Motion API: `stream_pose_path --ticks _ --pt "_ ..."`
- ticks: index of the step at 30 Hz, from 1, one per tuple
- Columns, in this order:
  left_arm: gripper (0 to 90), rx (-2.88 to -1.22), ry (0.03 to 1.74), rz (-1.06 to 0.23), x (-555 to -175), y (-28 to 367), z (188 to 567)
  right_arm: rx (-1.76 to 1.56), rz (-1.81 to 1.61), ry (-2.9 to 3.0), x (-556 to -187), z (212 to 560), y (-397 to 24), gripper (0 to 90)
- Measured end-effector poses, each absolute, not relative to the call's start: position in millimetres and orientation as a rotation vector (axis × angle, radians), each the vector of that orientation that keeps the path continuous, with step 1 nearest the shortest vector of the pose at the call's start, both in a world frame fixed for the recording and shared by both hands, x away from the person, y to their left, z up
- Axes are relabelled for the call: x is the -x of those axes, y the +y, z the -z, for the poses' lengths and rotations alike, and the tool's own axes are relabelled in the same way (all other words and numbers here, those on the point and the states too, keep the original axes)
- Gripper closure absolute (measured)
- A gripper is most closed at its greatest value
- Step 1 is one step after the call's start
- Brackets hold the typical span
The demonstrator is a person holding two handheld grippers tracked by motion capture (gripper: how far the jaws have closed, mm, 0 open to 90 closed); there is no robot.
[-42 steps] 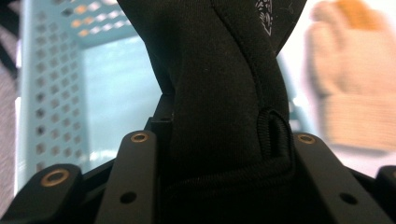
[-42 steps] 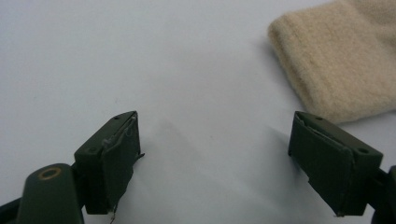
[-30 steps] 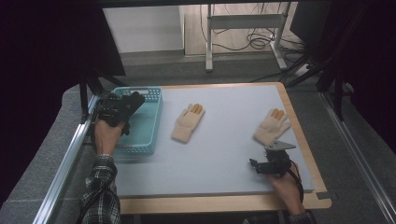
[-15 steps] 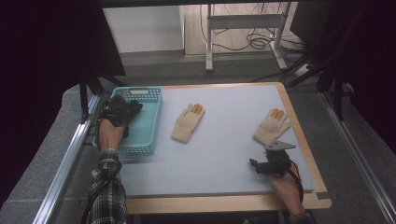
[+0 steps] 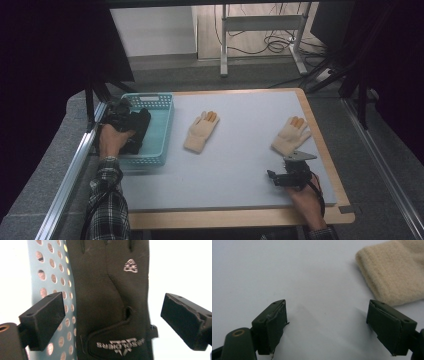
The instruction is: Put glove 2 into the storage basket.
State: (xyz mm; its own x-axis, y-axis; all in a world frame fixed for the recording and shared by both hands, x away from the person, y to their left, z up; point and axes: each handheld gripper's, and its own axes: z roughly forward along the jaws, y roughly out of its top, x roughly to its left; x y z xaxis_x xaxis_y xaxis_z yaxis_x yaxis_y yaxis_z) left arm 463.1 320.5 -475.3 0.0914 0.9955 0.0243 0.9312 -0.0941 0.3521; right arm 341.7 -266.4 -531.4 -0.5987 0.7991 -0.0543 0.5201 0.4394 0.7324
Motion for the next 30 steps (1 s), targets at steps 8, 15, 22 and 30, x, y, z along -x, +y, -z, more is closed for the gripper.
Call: stream_pose_path --ticks 8,15,22,30 --pt "3.2 -2.095 1.742 -0.391 -443 318 455 -1.118 -0.968 2.302 -342 531 -266 16.5" --pt "1.2 -2.095 1.626 -0.429 -429 309 442 -1.117 -0.967 2.303 -342 531 -266 16.4" --pt "0.0 -2.09 1.426 -0.466 -402 278 427 -1.117 -0.966 2.303 -342 531 -266 16.4" --pt "0.0 -2.083 1.263 -0.497 -375 244 417 -1.117 -0.966 2.303 -342 531 -266 16.4"
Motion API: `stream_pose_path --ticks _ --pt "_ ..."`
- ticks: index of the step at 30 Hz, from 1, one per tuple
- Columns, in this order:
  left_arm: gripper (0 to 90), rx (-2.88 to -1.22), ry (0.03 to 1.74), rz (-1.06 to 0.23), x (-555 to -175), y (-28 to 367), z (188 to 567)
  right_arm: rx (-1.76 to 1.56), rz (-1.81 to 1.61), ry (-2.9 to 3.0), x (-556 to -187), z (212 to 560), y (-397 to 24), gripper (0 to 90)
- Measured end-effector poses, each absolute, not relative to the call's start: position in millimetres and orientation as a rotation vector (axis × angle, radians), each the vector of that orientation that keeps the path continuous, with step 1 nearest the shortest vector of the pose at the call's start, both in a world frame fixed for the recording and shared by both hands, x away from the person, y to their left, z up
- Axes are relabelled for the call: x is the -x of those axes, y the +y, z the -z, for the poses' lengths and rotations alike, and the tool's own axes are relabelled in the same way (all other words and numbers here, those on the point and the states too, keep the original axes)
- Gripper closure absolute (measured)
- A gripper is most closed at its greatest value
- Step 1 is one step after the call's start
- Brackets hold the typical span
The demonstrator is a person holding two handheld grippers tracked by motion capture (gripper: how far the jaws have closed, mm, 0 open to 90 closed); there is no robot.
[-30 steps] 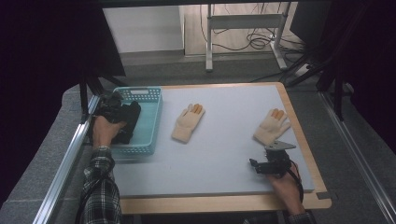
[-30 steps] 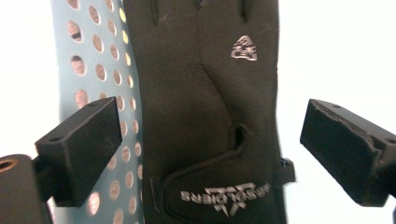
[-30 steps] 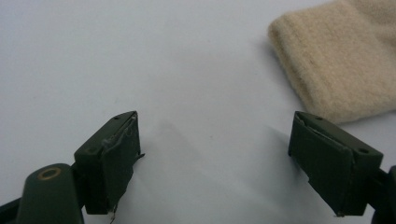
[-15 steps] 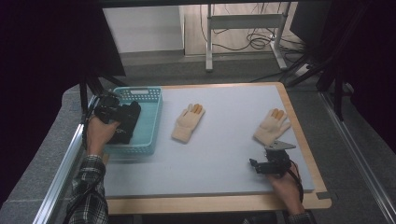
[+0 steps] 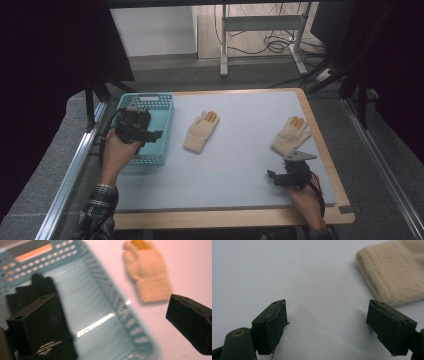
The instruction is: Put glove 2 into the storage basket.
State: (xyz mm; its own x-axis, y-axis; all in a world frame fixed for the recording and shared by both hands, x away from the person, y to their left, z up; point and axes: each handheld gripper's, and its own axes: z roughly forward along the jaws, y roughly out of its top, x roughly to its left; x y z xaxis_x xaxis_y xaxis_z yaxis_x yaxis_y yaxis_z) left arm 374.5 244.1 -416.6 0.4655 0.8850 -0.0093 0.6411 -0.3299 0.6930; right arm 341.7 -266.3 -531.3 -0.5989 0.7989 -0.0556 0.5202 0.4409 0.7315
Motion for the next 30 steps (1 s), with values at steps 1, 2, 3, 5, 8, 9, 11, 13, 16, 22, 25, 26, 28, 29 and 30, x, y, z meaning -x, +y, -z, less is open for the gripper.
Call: stream_pose_path --ticks 1,2,3,5,8,9,11,13,16,22,25,26,28,29,30 --pt "0.0 -2.077 1.242 -0.498 -370 239 416 -1.118 -0.966 2.303 -342 531 -266 16.5" --pt "0.0 -2.079 1.227 -0.5 -367 235 415 -1.118 -0.966 2.303 -342 531 -266 16.5" --pt "0.0 -2.08 1.209 -0.506 -363 231 415 -1.118 -0.966 2.303 -342 531 -266 16.4" --pt "0.0 -2.09 1.167 -0.51 -355 221 416 -1.119 -0.965 2.304 -342 531 -266 16.4" --pt "0.0 -2.095 1.135 -0.504 -345 211 420 -1.117 -0.965 2.304 -342 531 -266 16.4" --pt "0.0 -2.097 1.12 -0.5 -341 208 421 -1.117 -0.966 2.303 -342 531 -266 16.4" --pt "0.0 -2.096 1.103 -0.488 -336 203 425 -1.117 -0.965 2.303 -342 531 -266 16.4" --pt "0.0 -2.089 1.085 -0.473 -330 198 429 -1.119 -0.965 2.303 -342 531 -266 16.4" --pt "0.0 -2.077 1.055 -0.448 -322 189 437 -1.12 -0.966 2.303 -342 531 -266 16.4" --pt "0.0 -2.077 1.002 -0.441 -306 172 453 -1.118 -0.964 2.304 -342 531 -266 16.3" --pt "0.0 -2.066 0.978 -0.437 -298 162 463 -1.119 -0.965 2.304 -342 531 -266 16.3" --pt "0.0 -2.07 0.973 -0.438 -297 160 465 -1.119 -0.966 2.304 -342 531 -266 16.3" --pt "0.0 -2.073 0.965 -0.44 -293 154 474 -1.12 -0.966 2.305 -342 531 -266 16.3" --pt "0.0 -2.073 0.965 -0.44 -293 154 474 -1.12 -0.966 2.305 -342 531 -266 16.3" --pt "0.0 -2.078 0.961 -0.436 -290 150 481 -1.119 -0.966 2.305 -342 531 -266 16.3"
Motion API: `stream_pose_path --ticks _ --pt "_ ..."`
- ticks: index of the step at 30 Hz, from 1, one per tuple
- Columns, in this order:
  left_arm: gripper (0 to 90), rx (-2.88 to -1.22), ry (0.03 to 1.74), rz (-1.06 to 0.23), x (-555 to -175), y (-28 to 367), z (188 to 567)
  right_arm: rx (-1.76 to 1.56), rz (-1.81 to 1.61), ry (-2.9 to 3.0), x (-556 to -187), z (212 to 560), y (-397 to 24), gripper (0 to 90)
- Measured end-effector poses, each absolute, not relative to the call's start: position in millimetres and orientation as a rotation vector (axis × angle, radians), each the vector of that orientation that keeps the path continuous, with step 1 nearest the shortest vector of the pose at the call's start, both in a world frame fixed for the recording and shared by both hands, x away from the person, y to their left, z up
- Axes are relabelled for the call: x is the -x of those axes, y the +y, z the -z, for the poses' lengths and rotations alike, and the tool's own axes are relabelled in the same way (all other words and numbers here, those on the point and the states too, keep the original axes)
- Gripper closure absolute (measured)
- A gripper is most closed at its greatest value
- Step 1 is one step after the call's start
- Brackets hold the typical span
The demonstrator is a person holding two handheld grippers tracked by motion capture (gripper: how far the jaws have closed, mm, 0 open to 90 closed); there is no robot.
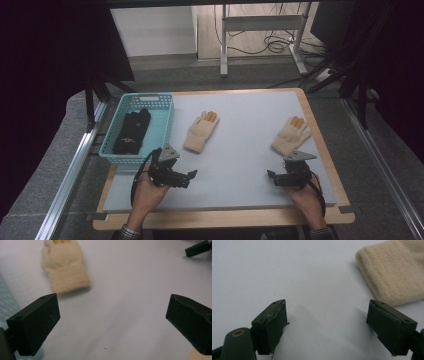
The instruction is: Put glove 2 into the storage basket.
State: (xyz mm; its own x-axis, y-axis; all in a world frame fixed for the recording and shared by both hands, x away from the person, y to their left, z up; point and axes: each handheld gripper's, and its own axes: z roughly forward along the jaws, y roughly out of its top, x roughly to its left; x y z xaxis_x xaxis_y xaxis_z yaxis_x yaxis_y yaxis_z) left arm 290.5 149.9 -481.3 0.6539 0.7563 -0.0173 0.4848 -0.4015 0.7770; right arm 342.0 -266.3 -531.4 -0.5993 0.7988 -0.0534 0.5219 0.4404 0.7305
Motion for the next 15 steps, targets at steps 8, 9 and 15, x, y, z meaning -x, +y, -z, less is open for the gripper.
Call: stream_pose_path --ticks 8,9,15 --pt "0.0 -2.083 0.996 -0.425 -287 142 517 -1.118 -0.964 2.304 -342 531 -266 16.3" --pt "0.0 -2.087 1.002 -0.432 -286 142 520 -1.118 -0.964 2.304 -342 531 -266 16.2" --pt "0.0 -2.128 1.034 -0.469 -282 146 536 -1.118 -0.963 2.303 -342 531 -266 16.2"
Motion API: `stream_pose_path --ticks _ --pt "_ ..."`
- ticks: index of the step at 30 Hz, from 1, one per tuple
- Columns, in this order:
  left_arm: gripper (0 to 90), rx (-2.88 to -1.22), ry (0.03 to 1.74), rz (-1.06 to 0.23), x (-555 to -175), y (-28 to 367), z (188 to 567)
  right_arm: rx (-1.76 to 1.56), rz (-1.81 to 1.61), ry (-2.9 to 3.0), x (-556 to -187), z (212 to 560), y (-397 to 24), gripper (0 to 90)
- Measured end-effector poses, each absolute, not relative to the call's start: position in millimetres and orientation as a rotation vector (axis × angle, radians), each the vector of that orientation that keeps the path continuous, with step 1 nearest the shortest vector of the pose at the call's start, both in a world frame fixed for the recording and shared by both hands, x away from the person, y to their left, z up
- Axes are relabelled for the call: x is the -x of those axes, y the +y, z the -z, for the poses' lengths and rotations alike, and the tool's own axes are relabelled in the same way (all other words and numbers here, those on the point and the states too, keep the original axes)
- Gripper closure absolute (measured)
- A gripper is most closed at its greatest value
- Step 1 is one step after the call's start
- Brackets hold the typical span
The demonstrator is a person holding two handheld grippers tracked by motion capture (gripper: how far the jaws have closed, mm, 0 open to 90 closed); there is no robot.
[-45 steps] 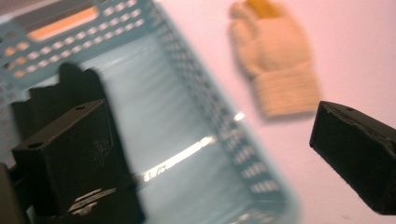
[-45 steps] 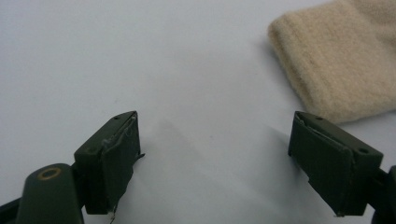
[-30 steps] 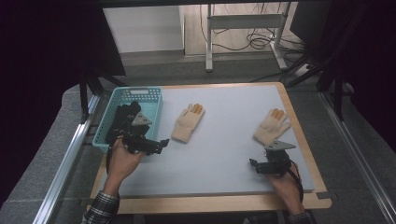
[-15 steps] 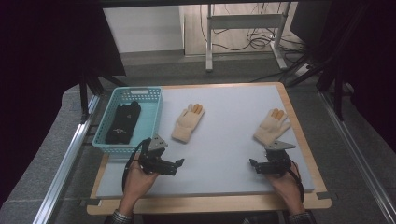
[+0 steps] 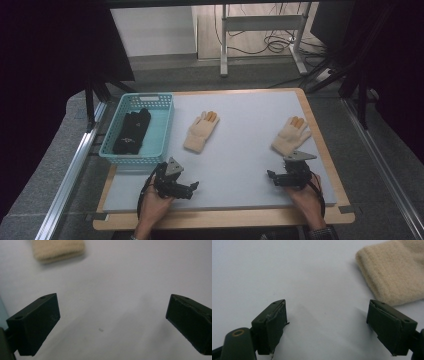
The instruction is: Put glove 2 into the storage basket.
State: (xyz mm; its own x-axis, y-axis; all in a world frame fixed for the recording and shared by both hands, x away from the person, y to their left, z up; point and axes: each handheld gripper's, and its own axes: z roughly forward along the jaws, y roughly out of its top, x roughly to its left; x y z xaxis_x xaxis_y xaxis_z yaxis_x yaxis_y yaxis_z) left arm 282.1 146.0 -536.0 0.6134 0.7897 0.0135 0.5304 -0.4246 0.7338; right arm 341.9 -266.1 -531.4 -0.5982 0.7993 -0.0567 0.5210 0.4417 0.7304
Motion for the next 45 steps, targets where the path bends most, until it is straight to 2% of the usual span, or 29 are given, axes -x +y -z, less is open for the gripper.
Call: stream_pose_path --ticks 7,10,17,20,29,40,45 --pt "0.0 -2.171 1.067 -0.464 -284 150 548 -1.12 -0.96 2.302 -342 531 -266 15.2" --pt "0.1 -2.13 1.1 -0.381 -286 154 552 -1.122 -0.962 2.304 -342 531 -266 15.2" --pt "0.0 -2.133 1.095 -0.39 -286 154 552 -1.121 -0.969 2.306 -342 531 -266 17.0" --pt "0.0 -2.131 1.098 -0.393 -285 154 553 -1.125 -0.989 2.306 -340 530 -265 21.3" --pt "0.2 -2.122 1.103 -0.398 -285 154 553 -1.083 -1.048 2.35 -345 523 -251 26.3" --pt "0.5 -2.118 1.105 -0.402 -284 154 553 -0.995 -1.112 2.417 -367 508 -209 36.6" --pt "0.7 -2.115 1.106 -0.403 -284 154 553 -0.974 -1.133 2.436 -378 506 -196 38.3"
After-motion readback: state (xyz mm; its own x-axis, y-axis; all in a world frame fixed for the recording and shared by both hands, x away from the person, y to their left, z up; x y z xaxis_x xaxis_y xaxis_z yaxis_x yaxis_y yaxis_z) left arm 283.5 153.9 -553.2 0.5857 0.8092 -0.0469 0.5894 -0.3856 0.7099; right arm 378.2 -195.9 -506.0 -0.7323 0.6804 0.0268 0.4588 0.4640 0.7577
